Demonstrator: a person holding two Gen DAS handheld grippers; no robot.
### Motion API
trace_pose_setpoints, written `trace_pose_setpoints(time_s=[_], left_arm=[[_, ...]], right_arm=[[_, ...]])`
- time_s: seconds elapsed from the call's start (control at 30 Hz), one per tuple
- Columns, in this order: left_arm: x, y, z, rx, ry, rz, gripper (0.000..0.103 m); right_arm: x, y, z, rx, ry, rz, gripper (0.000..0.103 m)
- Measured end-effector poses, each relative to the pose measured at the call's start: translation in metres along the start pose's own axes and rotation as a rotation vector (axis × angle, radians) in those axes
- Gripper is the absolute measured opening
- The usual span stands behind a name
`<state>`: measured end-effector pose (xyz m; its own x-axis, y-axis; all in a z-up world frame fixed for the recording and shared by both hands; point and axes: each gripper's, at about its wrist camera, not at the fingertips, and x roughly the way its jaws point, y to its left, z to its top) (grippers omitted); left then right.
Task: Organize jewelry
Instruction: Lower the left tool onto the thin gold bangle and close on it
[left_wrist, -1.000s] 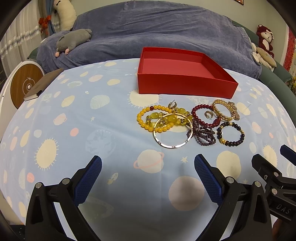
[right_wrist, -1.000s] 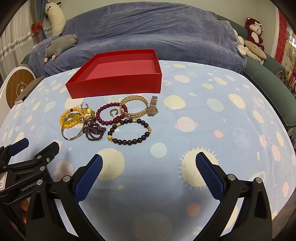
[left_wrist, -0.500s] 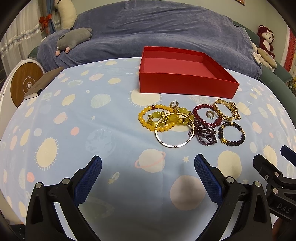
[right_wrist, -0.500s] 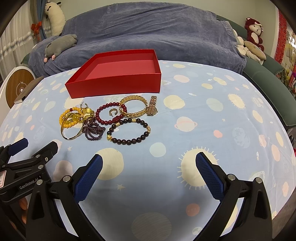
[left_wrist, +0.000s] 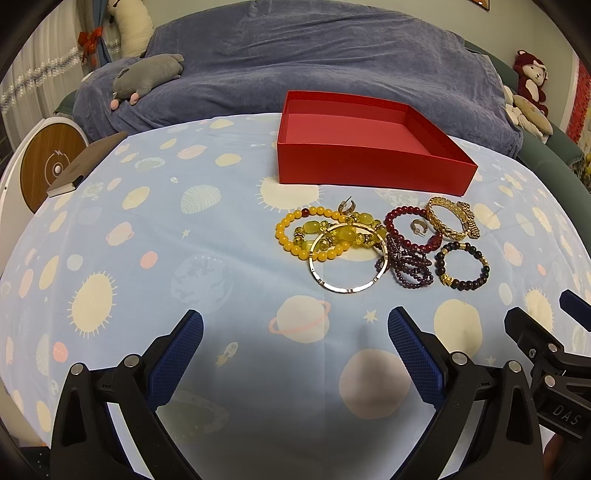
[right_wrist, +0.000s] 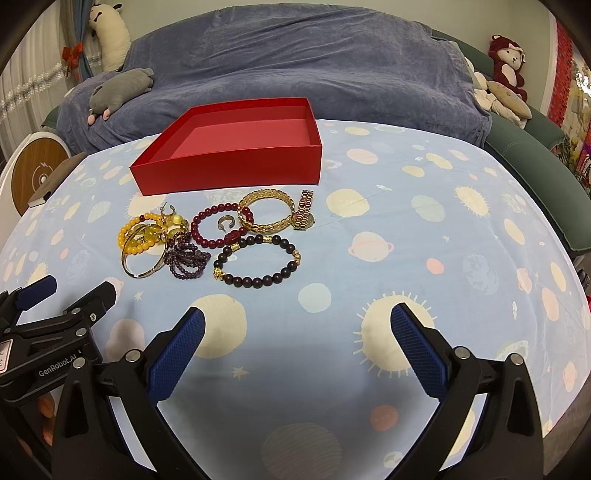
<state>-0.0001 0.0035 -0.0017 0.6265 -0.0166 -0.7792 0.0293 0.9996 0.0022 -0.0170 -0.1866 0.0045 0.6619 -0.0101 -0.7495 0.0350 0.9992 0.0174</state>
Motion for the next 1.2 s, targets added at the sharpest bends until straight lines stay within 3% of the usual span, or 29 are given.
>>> trace_pose_setpoints(time_s=[0.57,0.83,1.03,1.2], left_arm=[[0.004,0.001,0.001,-0.012,0.024,-0.03,0.096],[0.032,-0.001,0.011,-0.015,0.053,-0.075,0.096],[0.049,-0.013,0.018,0.017,0.067,-0.063,0.096],[0.054,-0.019,0.024,0.028,0.042,-0.061,0.083]], right_arm=[[0.001,-0.004,0.0,0.006,0.0,-0.004,0.096],[0.005,-0.015,0.003,0.041,0.013,-0.01,0.096],[0.009,-0.016,0.006,0.058,0.026,0.003,0.096],[0.013,-0.019,0.005,0.075,0.042,0.013,0.096]])
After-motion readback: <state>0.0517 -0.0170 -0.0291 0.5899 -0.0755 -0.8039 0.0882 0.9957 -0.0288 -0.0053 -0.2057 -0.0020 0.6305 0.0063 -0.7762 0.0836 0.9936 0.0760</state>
